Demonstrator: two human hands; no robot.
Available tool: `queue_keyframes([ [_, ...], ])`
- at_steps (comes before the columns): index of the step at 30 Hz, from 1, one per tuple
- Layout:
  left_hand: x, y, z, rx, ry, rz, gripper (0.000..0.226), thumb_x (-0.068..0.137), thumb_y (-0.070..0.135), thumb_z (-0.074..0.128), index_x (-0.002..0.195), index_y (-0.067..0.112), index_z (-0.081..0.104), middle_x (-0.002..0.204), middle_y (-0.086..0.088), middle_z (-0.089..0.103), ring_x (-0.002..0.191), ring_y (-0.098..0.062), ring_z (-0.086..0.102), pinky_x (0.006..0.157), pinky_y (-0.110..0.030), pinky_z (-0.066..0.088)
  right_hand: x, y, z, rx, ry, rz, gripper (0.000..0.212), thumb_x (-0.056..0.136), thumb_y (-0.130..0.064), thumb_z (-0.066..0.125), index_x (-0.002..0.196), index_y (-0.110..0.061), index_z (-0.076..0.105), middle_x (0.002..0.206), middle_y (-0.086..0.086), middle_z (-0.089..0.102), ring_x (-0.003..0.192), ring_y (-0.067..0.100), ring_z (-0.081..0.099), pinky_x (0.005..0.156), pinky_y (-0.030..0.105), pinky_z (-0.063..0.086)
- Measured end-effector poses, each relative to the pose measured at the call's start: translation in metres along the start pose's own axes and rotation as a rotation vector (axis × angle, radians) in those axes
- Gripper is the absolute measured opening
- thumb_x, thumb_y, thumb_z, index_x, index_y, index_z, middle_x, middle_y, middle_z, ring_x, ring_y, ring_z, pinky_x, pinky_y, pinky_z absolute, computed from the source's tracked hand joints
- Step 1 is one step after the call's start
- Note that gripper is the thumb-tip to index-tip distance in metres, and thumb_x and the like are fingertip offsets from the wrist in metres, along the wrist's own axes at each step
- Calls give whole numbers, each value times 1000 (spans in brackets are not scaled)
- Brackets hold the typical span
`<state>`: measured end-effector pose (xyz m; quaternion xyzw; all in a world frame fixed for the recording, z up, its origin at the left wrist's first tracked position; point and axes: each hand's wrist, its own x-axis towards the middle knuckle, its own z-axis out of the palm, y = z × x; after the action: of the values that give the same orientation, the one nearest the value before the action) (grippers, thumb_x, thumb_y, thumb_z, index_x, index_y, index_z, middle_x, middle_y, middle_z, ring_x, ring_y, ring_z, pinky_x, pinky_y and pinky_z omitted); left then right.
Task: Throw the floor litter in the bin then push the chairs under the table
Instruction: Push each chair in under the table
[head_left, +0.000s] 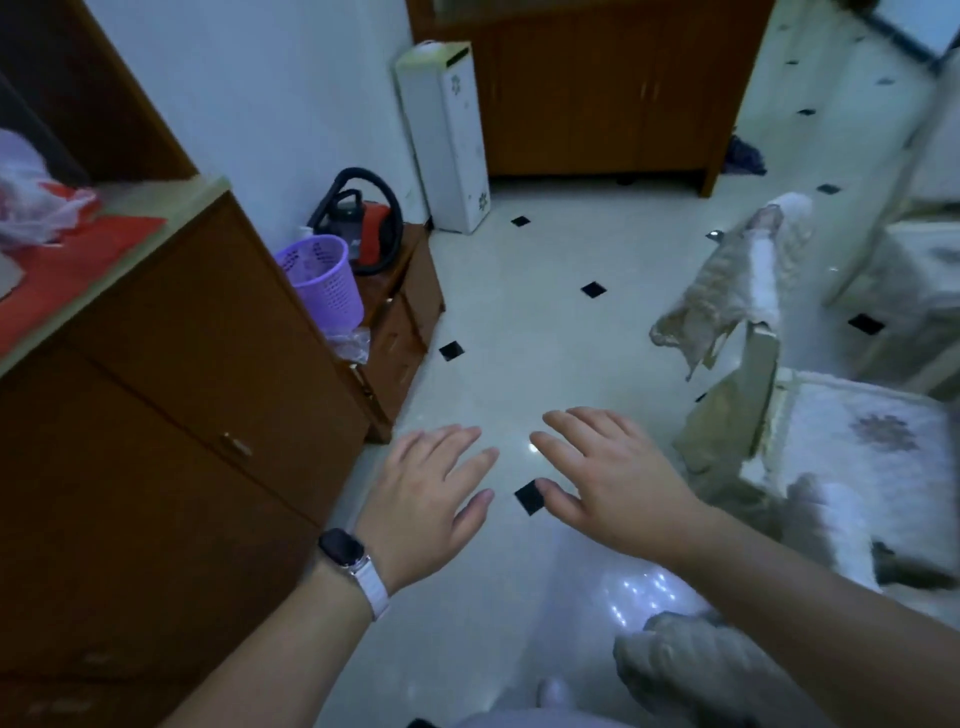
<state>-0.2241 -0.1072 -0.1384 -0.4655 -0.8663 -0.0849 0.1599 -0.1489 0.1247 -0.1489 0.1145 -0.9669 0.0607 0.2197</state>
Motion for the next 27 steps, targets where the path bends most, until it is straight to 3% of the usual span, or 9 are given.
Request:
queue_keyframes([
  [12, 165, -4, 94, -289, 2, 527, 35, 89, 35, 58, 117, 15, 67, 124, -7, 64, 115, -28, 59, 97, -45, 44, -41, 66, -9, -261, -179, 601, 45, 88, -48, 50, 116, -17, 66, 120, 7, 64, 108, 29, 59, 87, 39, 45],
  [18, 231, 20, 118, -483, 19, 864, 37, 91, 36, 55, 118, 14, 67, 123, -7, 64, 112, -27, 59, 94, -42, 45, -50, 43, -25, -405, -168, 989, 44, 89, -47, 49, 118, -16, 64, 122, 4, 61, 110, 28, 58, 86, 41, 48],
  [27, 241, 92, 136, -753, -75, 1168, 39, 91, 36, 57, 124, 16, 63, 125, -3, 62, 115, -22, 54, 100, -39, 36, -78, -26, -38, -594, -74, 1432, 46, 89, -46, 47, 114, -13, 67, 120, 8, 64, 106, 29, 60, 83, 41, 49],
])
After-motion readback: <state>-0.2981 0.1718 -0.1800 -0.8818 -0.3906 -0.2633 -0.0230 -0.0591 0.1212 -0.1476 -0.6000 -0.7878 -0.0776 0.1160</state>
